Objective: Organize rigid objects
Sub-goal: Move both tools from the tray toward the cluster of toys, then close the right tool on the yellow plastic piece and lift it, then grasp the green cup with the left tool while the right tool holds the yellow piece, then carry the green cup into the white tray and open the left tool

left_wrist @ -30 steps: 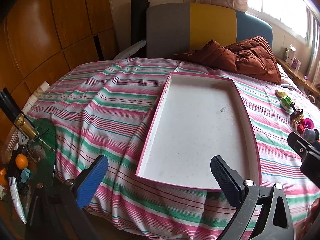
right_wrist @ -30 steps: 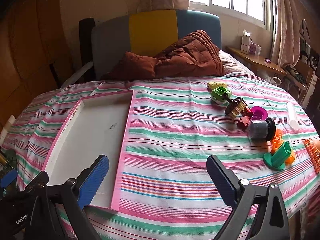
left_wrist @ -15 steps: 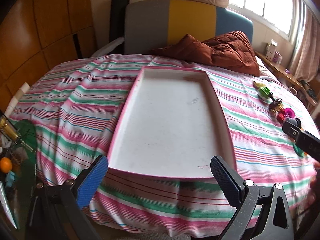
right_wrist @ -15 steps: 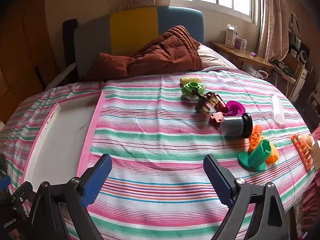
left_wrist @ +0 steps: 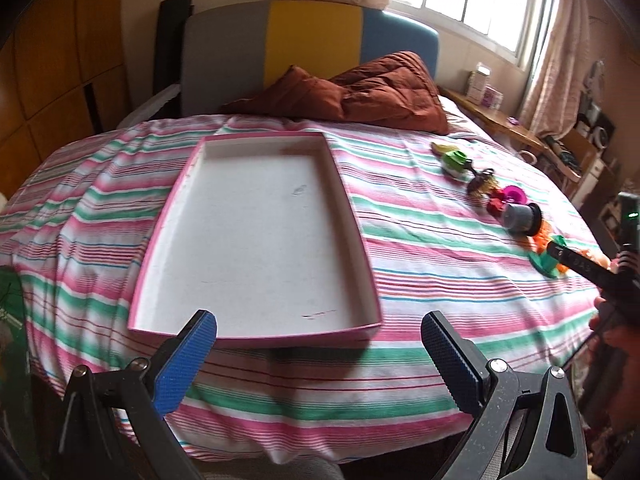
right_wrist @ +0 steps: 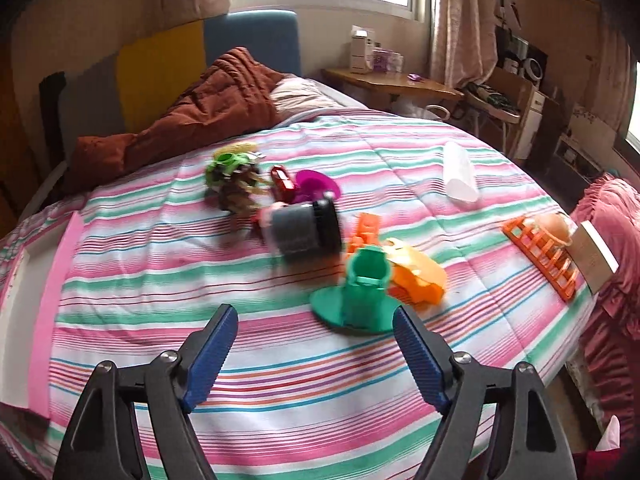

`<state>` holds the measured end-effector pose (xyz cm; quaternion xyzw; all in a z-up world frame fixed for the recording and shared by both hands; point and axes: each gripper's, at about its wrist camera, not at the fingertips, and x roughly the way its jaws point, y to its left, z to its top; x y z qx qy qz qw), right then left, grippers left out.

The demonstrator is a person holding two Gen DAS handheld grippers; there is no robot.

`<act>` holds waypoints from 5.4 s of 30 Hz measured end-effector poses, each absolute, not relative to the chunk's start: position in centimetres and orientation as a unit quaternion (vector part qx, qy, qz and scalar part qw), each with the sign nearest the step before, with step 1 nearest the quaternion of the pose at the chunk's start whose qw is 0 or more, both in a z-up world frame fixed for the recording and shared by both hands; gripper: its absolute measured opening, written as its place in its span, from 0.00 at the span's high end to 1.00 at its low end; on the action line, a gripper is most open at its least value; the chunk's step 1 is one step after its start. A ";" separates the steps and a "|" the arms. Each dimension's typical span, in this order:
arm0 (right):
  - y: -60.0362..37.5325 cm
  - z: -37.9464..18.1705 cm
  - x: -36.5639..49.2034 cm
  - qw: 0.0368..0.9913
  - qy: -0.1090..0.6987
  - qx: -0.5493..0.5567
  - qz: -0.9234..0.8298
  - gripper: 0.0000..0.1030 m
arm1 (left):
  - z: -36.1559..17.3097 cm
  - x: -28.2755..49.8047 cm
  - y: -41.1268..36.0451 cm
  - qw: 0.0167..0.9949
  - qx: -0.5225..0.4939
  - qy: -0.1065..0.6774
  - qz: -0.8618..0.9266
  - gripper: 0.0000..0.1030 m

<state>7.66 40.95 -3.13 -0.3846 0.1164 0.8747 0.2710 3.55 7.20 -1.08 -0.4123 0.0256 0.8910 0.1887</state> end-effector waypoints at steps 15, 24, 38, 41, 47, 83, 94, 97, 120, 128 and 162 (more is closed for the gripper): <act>43.0 -6.3 6.1 0.157 0.157 -0.374 0.900 0.42 | -0.7 4.3 9.1 0.229 -0.408 0.030 0.883 0.00; 37.0 -3.9 5.7 0.058 0.098 -0.359 0.926 0.42 | -1.1 3.1 10.7 0.244 -0.430 0.014 0.869 0.00; 51.5 -6.4 7.2 0.213 0.084 -0.413 0.881 0.42 | -0.6 4.1 13.8 0.327 -0.417 0.012 0.848 0.00; 51.9 -7.3 6.7 0.198 0.090 -0.416 0.883 0.47 | -0.4 4.5 14.0 0.319 -0.413 0.017 0.853 0.00; 52.0 -8.0 5.6 0.227 0.123 -0.417 0.871 0.71 | -0.4 4.8 15.1 0.319 -0.417 0.044 0.850 0.00; 52.0 -8.7 6.4 0.263 0.161 -0.350 0.885 0.70 | -4.7 -0.1 37.5 0.393 -0.421 0.108 0.810 0.33; 52.0 -8.8 6.3 0.262 0.163 -0.348 0.885 0.70 | -6.9 -1.3 35.5 0.383 -0.426 0.105 0.813 0.64; 52.0 -8.8 6.3 0.262 0.162 -0.348 0.885 0.70 | -6.9 -1.4 34.3 0.388 -0.424 0.094 0.813 0.64; 51.7 -8.7 6.1 0.268 0.153 -0.352 0.884 0.70 | -1.6 -3.7 21.7 0.355 -0.383 0.018 0.853 0.64; 51.5 -8.7 6.0 0.273 0.144 -0.356 0.882 0.70 | -1.2 -9.6 13.8 0.274 -0.399 -0.017 0.875 0.64; 50.8 -8.6 5.5 0.288 0.112 -0.367 0.877 0.70 | -2.8 -16.3 3.4 0.136 -0.400 -0.077 0.903 0.21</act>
